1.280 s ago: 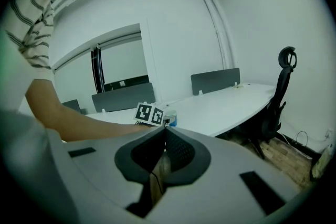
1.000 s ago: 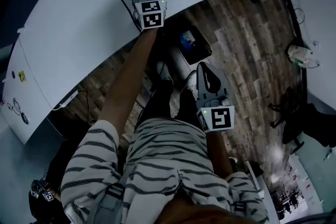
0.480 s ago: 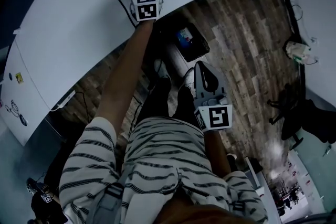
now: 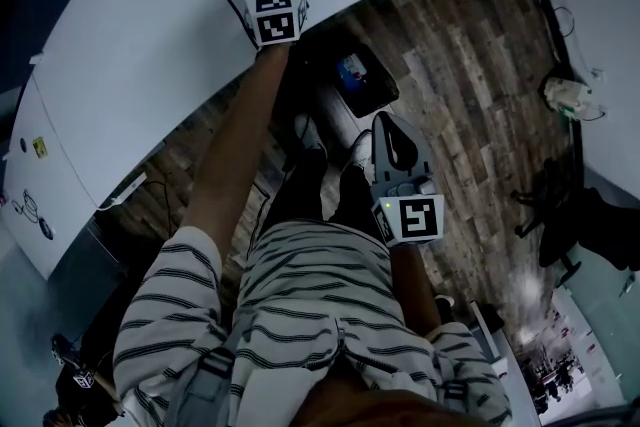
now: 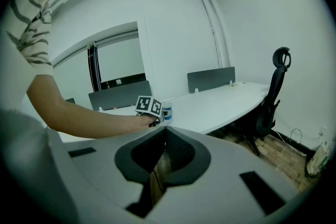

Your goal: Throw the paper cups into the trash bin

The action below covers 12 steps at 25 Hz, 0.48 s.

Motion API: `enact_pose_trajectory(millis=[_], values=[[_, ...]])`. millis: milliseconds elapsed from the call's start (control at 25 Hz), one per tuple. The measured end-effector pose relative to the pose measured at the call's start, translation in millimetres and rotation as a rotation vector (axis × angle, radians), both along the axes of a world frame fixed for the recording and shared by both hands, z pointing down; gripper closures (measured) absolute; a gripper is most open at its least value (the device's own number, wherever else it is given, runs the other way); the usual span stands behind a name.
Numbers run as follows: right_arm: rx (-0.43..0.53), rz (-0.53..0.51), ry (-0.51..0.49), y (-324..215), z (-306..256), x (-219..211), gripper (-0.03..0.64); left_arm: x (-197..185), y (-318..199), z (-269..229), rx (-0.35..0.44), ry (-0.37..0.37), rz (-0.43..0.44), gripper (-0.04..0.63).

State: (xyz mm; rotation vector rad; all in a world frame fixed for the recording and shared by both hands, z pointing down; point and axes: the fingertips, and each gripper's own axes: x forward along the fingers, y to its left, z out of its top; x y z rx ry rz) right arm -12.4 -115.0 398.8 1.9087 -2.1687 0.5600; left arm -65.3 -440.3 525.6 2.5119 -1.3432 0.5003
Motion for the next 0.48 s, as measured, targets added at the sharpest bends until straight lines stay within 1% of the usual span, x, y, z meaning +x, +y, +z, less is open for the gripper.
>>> enact_pose_trajectory(millis=[120, 280, 480], values=[[0.006, 0.01, -0.006, 4, -3, 4, 0.6, 0, 7, -13, 0.009, 0.024, -0.007, 0.305], [0.03, 0.018, -0.015, 9, -11, 6, 0.601, -1, 19, -34, 0.031, 0.037, -0.008, 0.305], [0.049, 0.026, -0.004, 18, -23, 13, 0.6, -2, 40, -64, 0.056, 0.052, -0.008, 0.305]])
